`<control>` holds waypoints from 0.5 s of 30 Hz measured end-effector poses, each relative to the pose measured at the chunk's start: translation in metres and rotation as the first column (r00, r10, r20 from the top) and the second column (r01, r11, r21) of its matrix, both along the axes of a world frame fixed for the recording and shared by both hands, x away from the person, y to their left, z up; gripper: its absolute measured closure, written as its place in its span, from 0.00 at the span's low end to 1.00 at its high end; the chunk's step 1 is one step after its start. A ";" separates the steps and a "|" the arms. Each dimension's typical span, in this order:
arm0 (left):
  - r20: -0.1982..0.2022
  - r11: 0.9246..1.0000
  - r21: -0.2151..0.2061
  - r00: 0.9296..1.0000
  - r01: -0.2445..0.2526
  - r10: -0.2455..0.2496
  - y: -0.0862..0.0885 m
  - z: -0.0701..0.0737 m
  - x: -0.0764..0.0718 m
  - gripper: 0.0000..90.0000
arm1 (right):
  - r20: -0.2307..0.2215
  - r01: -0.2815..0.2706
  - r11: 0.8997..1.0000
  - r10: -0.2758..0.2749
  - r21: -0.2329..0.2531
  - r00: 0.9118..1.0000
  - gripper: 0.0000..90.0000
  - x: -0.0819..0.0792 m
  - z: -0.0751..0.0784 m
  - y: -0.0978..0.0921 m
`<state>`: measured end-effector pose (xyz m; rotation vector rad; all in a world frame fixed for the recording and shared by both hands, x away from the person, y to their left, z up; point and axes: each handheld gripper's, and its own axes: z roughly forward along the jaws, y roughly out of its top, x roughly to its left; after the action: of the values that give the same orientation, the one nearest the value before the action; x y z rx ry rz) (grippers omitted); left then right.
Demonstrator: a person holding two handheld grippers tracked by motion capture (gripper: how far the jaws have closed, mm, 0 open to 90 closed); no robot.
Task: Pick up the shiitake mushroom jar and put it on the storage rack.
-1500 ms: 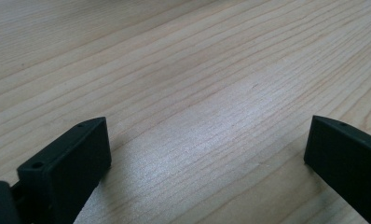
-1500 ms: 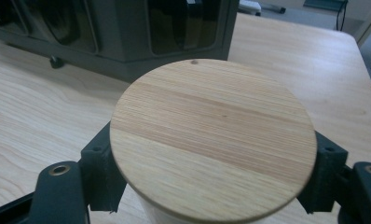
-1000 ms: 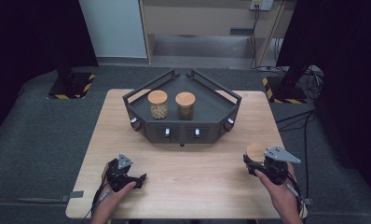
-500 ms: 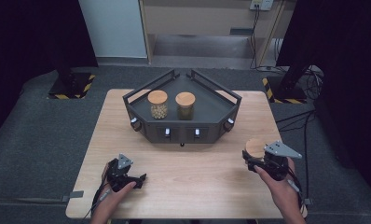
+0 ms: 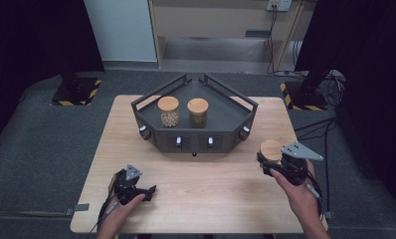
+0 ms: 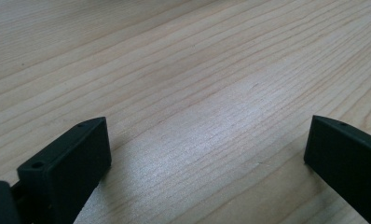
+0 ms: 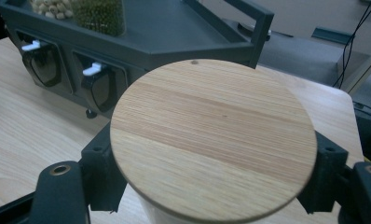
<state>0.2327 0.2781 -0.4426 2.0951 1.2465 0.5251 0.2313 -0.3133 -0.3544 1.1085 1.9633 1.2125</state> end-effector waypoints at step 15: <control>0.000 1.000 0.000 1.000 0.000 0.000 0.000 0.000 0.000 0.00 | 0.031 -0.010 1.000 0.010 0.001 0.999 0.28 0.012 0.023 0.009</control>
<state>0.2328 0.2781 -0.4425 2.0955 1.2463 0.5249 0.2437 -0.3045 -0.3312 1.0757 1.9472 1.2293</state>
